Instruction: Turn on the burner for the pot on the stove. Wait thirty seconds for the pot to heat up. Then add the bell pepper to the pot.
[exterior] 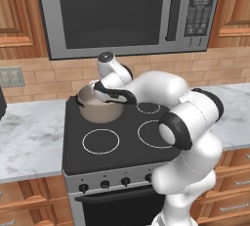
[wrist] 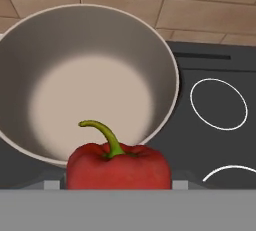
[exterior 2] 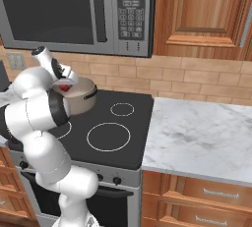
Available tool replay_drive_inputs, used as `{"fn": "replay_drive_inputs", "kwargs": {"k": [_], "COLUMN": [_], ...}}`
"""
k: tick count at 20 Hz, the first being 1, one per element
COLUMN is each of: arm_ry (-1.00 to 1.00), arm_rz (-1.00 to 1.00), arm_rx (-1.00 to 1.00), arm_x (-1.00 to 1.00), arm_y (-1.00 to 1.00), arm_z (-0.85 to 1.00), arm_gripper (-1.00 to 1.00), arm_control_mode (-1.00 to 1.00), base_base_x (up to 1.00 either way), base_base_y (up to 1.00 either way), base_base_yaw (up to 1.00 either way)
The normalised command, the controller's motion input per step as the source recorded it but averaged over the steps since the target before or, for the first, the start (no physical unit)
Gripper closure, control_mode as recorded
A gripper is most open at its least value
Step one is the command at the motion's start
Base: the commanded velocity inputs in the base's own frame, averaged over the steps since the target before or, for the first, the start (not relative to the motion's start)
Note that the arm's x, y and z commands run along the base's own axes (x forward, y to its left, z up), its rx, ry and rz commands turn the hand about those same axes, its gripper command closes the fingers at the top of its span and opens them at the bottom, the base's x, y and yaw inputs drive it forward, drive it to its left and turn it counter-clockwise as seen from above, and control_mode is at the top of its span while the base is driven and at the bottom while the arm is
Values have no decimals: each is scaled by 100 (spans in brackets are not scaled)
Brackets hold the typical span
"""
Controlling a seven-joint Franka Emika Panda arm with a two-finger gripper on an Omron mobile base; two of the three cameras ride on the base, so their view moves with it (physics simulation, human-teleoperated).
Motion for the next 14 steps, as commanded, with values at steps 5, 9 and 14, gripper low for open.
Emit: {"fn": "replay_drive_inputs", "kwargs": {"k": [5, 9, 14], "arm_ry": [0, 0, 0], "arm_rz": [0, 0, 0], "arm_rx": [0, 0, 0], "arm_x": [0, 1, 16], "arm_y": [2, 0, 0], "arm_z": [-23, -16, -5], "arm_gripper": [100, 100, 100], "arm_control_mode": [-100, -100, -100], "base_base_x": [0, 0, 0], "base_base_y": [0, 0, 0], "base_base_yaw": [0, 0, 0]}}
